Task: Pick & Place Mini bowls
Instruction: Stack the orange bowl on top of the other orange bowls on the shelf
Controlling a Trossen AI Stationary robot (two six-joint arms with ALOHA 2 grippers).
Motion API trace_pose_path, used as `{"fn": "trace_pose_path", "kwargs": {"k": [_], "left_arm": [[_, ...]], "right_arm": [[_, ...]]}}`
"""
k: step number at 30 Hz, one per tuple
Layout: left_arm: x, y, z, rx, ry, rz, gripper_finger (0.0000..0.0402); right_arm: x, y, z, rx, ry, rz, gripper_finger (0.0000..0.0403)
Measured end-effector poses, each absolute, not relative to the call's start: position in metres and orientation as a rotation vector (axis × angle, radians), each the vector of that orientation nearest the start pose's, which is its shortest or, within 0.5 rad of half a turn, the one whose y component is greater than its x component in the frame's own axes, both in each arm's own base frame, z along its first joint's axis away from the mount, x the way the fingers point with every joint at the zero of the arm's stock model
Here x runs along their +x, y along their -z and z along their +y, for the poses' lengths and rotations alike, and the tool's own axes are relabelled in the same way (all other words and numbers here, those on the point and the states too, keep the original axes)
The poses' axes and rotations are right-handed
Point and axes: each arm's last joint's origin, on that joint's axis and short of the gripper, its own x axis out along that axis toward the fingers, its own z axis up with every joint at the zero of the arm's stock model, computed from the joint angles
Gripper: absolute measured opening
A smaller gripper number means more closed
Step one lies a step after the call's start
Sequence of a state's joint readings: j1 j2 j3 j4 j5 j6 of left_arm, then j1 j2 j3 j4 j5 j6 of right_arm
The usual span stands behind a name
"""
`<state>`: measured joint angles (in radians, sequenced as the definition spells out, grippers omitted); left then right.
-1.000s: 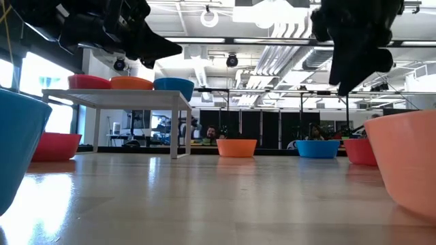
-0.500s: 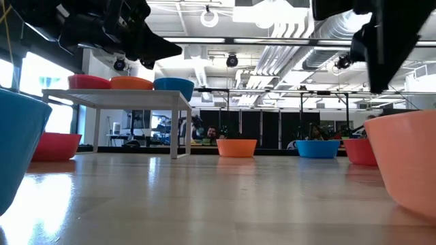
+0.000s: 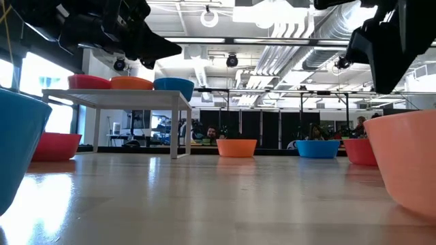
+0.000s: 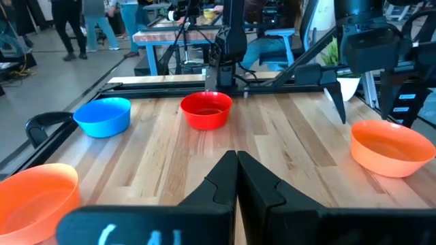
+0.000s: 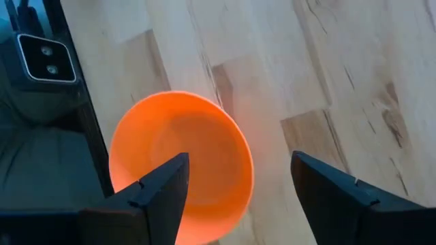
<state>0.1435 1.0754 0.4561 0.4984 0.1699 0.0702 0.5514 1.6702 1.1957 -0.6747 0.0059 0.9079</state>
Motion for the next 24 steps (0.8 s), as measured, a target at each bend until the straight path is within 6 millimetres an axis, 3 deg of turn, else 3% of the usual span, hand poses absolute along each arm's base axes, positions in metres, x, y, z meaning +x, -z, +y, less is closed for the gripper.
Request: {"fn": "trace_pose_path", "kwargs": {"k": [4,12,18,24], "left_arm": [[0.223,-0.231,0.027,0.052,0.031,0.119,0.0000],[0.223,-0.230,0.027,0.051,0.031,0.126,0.0000],[0.223,-0.230,0.027,0.053,0.031,0.126,0.0000],[0.223,-0.230,0.027,0.053,0.031,0.126,0.0000]], "right_arm": [[0.286,-0.211,0.176,0.448,0.048,1.229,0.0245],[0.300,-0.174,0.182,0.364,0.026,1.306,0.0233],[0.308,-0.156,0.184,0.340,-0.038,1.332,0.0167],[0.314,-0.154,0.174,0.331,-0.038,1.328,0.0072]]}}
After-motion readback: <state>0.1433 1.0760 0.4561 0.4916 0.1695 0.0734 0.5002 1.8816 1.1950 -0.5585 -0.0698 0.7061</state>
